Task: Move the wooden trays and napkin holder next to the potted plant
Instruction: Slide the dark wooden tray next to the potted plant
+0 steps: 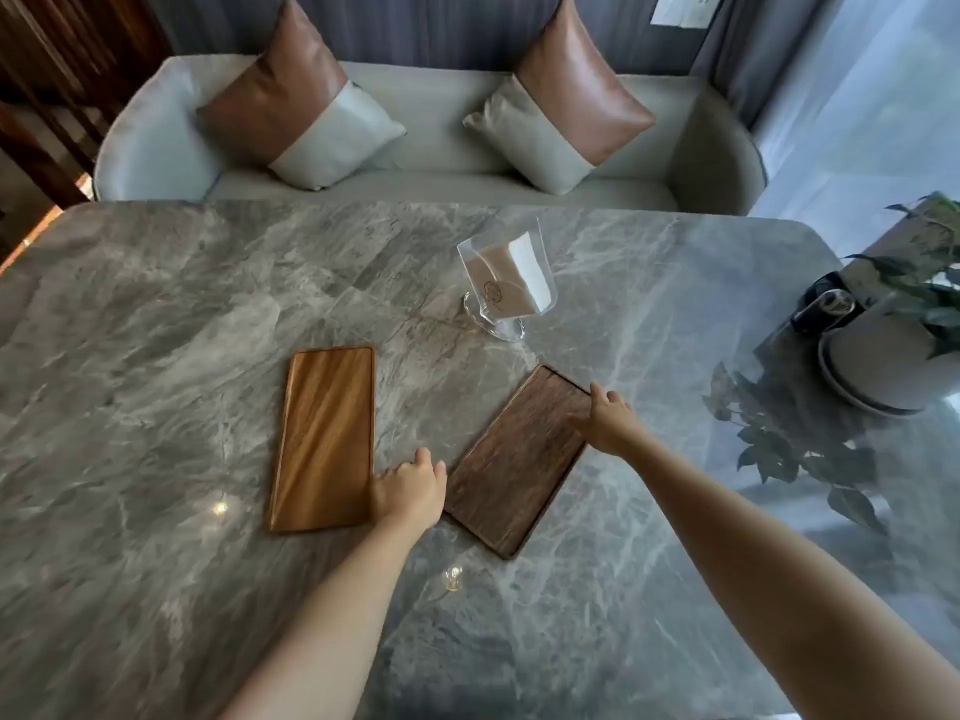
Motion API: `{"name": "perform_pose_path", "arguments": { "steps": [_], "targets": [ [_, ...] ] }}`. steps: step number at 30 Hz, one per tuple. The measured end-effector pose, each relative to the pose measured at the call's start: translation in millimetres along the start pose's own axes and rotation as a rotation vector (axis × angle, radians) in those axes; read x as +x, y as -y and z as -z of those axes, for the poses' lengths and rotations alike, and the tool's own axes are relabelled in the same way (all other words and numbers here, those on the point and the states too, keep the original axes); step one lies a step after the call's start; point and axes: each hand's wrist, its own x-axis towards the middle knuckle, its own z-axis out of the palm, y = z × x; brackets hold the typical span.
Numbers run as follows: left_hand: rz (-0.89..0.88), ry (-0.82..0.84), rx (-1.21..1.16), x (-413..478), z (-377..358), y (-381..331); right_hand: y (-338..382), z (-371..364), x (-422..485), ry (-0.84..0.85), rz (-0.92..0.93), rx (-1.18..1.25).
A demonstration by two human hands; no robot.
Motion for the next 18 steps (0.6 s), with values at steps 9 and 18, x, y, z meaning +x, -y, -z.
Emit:
{"name": "perform_pose_path", "arguments": {
  "steps": [9, 18],
  "targets": [
    [0.121, 0.019, -0.058, -7.2, -17.7, -25.5, -7.6, 6.1, 17.9, 0.076, -0.006, 0.027],
    [0.321, 0.088, -0.118, -12.6, -21.4, -39.7, -10.0, 0.6, 24.3, 0.049, 0.034, -0.041]
  ]
}}
